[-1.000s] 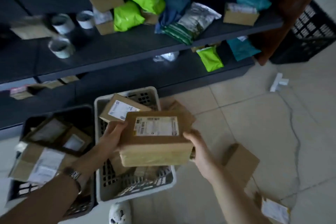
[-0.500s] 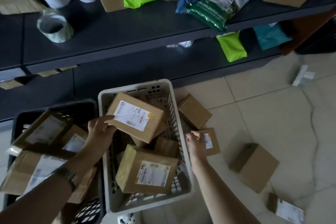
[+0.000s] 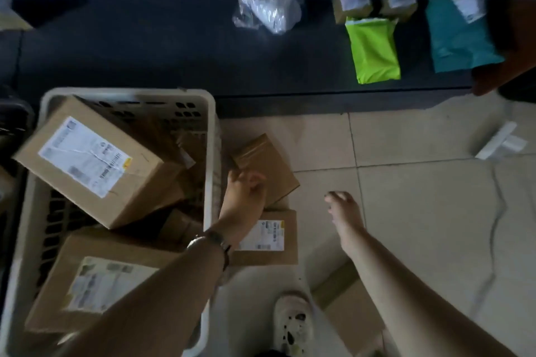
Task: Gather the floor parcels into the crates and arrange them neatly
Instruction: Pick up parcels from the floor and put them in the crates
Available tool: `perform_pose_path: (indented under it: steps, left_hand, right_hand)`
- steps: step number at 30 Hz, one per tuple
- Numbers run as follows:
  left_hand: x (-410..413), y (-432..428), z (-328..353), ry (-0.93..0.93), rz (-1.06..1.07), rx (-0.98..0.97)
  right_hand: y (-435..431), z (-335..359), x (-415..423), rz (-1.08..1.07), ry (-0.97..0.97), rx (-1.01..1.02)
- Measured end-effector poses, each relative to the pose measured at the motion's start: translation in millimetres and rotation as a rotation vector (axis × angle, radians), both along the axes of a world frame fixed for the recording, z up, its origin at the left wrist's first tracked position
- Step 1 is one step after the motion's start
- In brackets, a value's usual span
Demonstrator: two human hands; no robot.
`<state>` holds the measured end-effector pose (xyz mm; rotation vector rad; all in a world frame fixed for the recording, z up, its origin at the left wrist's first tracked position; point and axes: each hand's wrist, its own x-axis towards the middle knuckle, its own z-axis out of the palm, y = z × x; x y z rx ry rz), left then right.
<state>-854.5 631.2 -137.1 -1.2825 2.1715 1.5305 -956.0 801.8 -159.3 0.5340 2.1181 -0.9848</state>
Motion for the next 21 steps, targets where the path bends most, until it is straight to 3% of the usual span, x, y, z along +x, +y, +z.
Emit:
perform_pose_path:
  steps: [6, 11, 16, 18, 21]
  left_hand:
    - [-23.7, 3.2, -121.2, -0.315, 0.394, 0.306]
    - [-31.6, -1.0, -180.3, -0.189, 0.695, 0.527]
    - [-23.7, 5.8, -147.2, 0.087, 0.605, 0.367]
    - [-18.4, 7.3, -121.2, 0.183, 0.540, 0.430]
    - [-15.1, 6.7, -80.0, 0.158, 0.460, 0.477]
  right_hand:
    - [-52.6, -86.8, -43.7, 0.197, 0.048, -0.110]
    - [-73.7, -152.8, -43.5, 0.425, 0.010, -0.147]
    - [-55.2, -124.7, -51.0, 0.158, 0.032, -0.244]
    - [-44.3, -95.5, -52.2, 0.014, -0.017, -0.323]
    - [-33.0, -48.2, -56.0, -0.054, -0.041, -0.374]
